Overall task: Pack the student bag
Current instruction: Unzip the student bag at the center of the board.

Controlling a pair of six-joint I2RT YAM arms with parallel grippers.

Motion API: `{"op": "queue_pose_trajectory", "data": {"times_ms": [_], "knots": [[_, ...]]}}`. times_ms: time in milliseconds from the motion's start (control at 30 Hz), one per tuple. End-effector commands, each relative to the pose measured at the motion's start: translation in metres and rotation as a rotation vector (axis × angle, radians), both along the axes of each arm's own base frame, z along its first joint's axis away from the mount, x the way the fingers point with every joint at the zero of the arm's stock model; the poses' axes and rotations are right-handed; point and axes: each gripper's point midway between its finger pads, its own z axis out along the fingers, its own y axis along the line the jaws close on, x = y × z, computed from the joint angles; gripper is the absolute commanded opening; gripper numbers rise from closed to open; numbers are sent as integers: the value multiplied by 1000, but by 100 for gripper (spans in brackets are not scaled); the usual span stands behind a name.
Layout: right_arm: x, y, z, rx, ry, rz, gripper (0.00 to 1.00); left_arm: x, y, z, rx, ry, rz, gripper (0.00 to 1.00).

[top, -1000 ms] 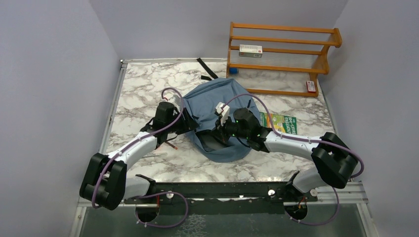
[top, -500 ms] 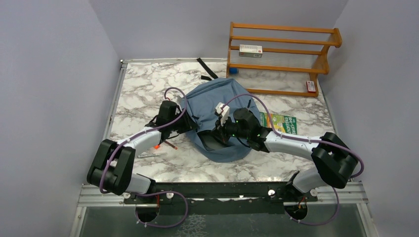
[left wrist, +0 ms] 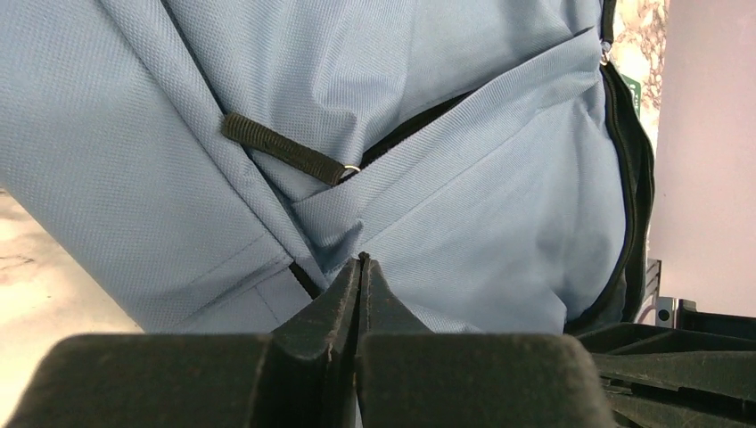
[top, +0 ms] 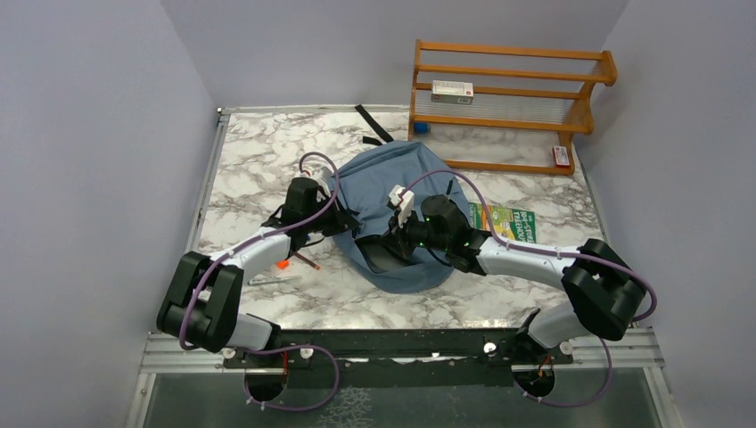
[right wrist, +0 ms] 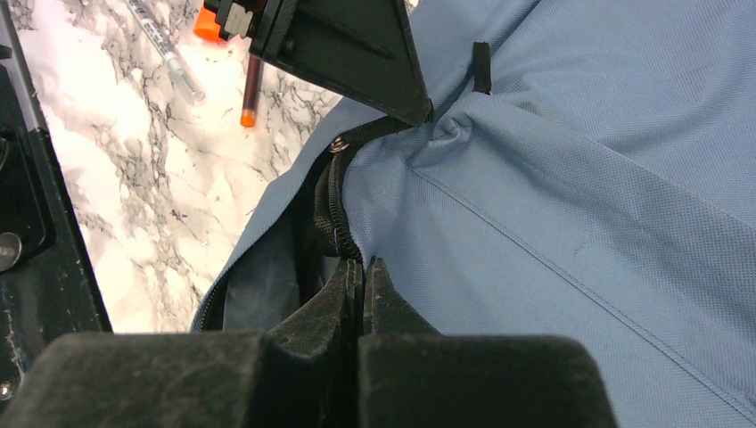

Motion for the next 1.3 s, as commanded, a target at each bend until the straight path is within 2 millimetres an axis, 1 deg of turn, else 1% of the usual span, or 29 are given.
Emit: {"op": "queue_pose_trajectory", "data": {"times_ms": [0, 167, 300, 567, 733, 833, 900, 967, 1033, 1100, 1167, 1200, 1267], "knots": [[1, 4, 16, 39, -31, 8, 0, 10, 2, 26, 5, -84, -26, 0], [0, 5, 17, 42, -32, 13, 1, 17, 14, 28, 33, -105, -4, 0], [-3, 6, 20, 50, -43, 38, 0, 29, 25, 28, 55, -126, 22, 0], [-12, 6, 40, 112, -85, 77, 1, 47, 46, 12, 112, -111, 85, 0], [-15, 7, 50, 134, -99, 93, 1, 60, 50, 3, 111, -106, 114, 0], [-11, 6, 56, 137, -110, 77, 1, 68, 54, -3, 109, -100, 138, 0], [-7, 5, 59, 139, -104, 44, 1, 72, 51, -2, 86, -105, 128, 0], [-2, 5, 60, 127, -102, 23, 0, 78, 45, 6, 55, -125, 101, 0], [3, 6, 63, 105, -104, 11, 0, 83, 39, 20, 26, -161, 71, 1], [8, 8, 66, 71, -125, 24, 0, 86, 32, 40, -3, -217, 33, 19], [12, 10, 69, 34, -135, 36, 0, 86, 26, 62, -27, -290, -15, 31], [14, 11, 70, 17, -140, 40, 0, 86, 24, 75, -29, -336, -43, 34], [19, 14, 75, -6, -150, 52, 0, 84, 21, 96, -27, -412, -83, 38]]}}
